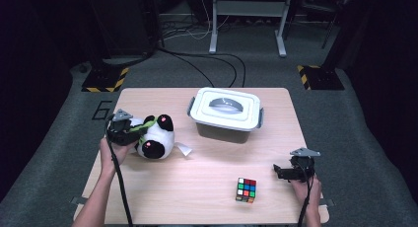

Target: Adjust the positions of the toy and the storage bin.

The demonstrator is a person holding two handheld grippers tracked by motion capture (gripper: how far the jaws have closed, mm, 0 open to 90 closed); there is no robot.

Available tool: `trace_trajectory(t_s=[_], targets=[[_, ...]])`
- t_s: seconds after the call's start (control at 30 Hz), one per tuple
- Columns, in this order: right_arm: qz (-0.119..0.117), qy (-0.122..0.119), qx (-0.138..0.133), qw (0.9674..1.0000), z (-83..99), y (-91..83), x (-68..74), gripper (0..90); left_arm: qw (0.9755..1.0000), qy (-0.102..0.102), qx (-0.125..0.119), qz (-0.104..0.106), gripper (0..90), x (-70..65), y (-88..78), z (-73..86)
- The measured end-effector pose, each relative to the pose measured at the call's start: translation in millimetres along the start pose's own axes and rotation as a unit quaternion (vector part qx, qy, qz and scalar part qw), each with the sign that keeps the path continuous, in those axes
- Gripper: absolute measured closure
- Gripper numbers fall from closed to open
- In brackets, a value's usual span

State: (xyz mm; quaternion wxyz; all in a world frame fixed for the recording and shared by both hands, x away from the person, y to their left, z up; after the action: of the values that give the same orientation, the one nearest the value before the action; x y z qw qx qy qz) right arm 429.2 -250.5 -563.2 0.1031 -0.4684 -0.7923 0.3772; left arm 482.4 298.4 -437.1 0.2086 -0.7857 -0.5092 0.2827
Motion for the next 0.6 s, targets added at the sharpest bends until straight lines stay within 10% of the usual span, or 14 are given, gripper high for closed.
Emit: trace_trajectory(t_s=[0.6], targets=[[0.0,0.0,-0.001,1.0,0.0,0.1,0.0,1.8,0.9985,-0.03,-0.019,-0.043,75.1,1.5,41.7,-41.7]])
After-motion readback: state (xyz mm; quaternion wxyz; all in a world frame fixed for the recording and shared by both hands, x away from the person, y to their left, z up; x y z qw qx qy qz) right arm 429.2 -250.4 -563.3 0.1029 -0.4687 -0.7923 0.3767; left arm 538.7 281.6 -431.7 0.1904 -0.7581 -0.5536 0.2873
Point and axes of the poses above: each handheld gripper's, and its own axes: y roughly forward along the jaws, z roughly out of its underside, x roughly to its left, the point moved 5 cm from there along y, roughly forward along the jaws, and after that the axes turned 15 degrees about -y, right-handed, at the moved point
